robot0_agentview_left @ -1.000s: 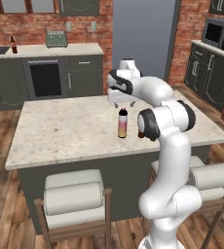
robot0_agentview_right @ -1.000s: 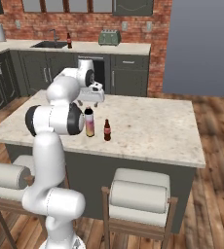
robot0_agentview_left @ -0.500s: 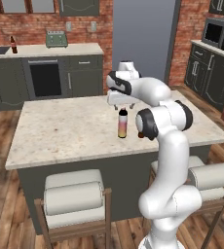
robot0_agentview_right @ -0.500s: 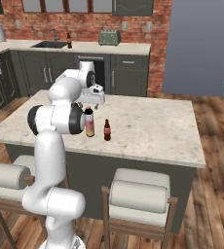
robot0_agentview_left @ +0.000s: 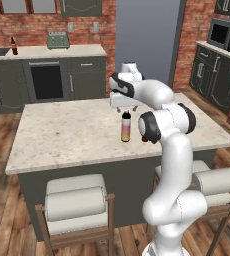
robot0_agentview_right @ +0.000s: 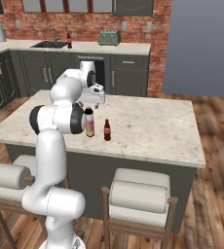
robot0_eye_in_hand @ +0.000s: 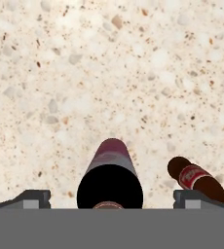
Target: Place the large bottle from the dining counter next to the other large bottle outside the sink, and place the small bottle from the dining counter next to the other small bottle inside the sink.
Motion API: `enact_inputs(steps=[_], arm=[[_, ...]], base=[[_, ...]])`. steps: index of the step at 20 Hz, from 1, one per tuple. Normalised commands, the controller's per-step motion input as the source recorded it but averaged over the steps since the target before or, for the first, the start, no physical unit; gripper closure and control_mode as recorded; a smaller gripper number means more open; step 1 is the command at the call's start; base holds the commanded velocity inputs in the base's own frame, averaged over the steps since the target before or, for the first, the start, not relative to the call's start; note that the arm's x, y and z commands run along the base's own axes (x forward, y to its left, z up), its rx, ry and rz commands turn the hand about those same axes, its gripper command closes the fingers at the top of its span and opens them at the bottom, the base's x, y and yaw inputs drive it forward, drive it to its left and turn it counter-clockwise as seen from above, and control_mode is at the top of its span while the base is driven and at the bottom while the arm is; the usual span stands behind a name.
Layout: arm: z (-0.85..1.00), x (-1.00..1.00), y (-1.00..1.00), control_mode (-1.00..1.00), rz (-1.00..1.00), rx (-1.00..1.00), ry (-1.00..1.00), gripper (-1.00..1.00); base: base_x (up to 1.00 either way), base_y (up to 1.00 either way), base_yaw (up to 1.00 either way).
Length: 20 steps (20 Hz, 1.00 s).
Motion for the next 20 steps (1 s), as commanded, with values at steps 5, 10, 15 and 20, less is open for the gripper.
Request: enact_inputs(steps=[5, 10, 15, 20], arm=[[0.00, -0.05, 0.00, -1.00, 0.00, 0.00, 0.00, -1.00], [0.00, -0.13, 0.00, -1.00, 0.00, 0.00, 0.00, -1.00], [0.00, -0.05, 0.00, -1.00, 0.00, 0.00, -0.11, -1.00], [0.00, 0.00, 0.00, -1.00, 0.00, 0.00, -0.15, -1.00]], base=[[0.00, 0.00, 0.00], [0.00, 0.00, 0.00], [0.00, 0.00, 0.00], [0.00, 0.00, 0.00]])
